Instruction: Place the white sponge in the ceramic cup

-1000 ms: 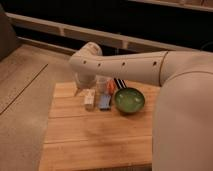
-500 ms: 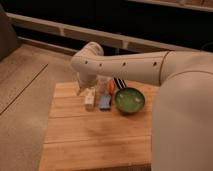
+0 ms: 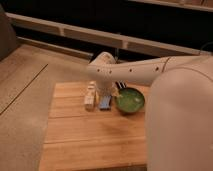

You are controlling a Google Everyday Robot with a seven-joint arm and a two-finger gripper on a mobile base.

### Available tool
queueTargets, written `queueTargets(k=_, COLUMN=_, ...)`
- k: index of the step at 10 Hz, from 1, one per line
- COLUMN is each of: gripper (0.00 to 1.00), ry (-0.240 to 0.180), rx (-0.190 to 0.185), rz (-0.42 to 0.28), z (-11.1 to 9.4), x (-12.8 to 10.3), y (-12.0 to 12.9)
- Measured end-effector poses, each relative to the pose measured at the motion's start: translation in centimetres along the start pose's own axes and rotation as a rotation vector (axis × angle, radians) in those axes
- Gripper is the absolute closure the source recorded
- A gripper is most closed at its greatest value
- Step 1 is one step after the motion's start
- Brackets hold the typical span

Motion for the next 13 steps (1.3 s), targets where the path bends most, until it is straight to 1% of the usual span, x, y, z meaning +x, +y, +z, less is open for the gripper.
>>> queueTargets(k=2, gripper=0.35, ry=-0.002, rx=-0.023, rz=-0.031, z=1.0, x=-1.6, y=1.4)
queueTargets(k=5, gripper=0.35, ry=-0.036, rx=-0.063, rz=-0.051, z=1.8, x=-3.6, y=1.5)
queueTargets(k=6, gripper=0.35, ry=-0.037, rx=-0.073, rz=-0.059, z=2.0, x=-3.9, y=1.4)
queueTargets(k=8, gripper=0.35, ry=-0.036, rx=-0.077, rz=-0.061, z=2.1, x=-4.0, y=1.3)
queueTargets(k=11, gripper=0.35, ry=-0.042, rx=-0.074, rz=-0.063, z=2.0, x=-4.0, y=1.2)
queueTargets(k=12, gripper=0.35, ry=-0.058, rx=-0.073, rz=-0.065, z=2.0, x=-4.3, y=1.1)
queueTargets(k=13, gripper=0.35, ry=-0.117, rx=-0.076, rz=-0.079, z=2.1, x=-5.2, y=0.7)
